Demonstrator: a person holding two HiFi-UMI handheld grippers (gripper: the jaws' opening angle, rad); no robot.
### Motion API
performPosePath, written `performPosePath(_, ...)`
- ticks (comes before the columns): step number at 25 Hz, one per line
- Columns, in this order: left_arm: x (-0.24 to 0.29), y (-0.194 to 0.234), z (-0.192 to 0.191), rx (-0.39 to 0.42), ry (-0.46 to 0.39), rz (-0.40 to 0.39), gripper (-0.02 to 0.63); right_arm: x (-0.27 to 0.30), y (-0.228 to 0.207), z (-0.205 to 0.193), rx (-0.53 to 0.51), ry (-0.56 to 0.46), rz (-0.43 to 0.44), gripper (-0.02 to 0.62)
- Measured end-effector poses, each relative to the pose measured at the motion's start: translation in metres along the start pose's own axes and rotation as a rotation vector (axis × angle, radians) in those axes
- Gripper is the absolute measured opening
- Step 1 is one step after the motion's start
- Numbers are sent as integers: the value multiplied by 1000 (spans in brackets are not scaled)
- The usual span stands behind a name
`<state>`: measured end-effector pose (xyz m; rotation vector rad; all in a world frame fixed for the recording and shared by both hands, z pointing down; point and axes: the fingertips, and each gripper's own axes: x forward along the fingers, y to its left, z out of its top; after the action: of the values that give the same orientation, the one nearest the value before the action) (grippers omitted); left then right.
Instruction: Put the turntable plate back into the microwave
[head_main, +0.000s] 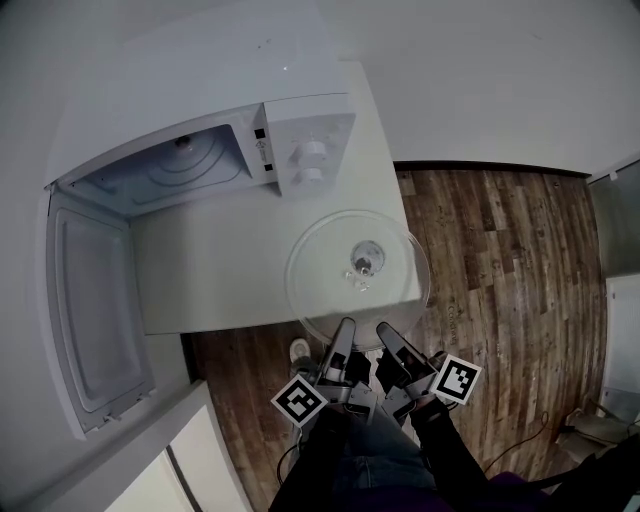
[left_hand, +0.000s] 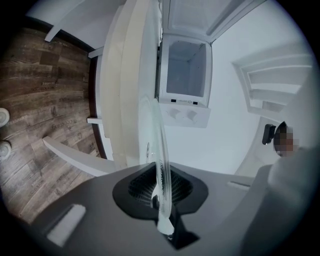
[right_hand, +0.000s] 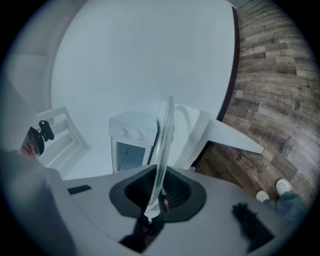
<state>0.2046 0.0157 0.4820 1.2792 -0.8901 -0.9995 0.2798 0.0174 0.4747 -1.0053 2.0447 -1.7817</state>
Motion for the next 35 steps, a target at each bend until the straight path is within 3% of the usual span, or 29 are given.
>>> performPosePath(9,-18,-22,17,3,-59,-41,35,10,32,-14,-22,60,89,48)
performPosePath(35,-76,-91,126,86,-395,-182,32,98,126,-75,-148,370,296,48)
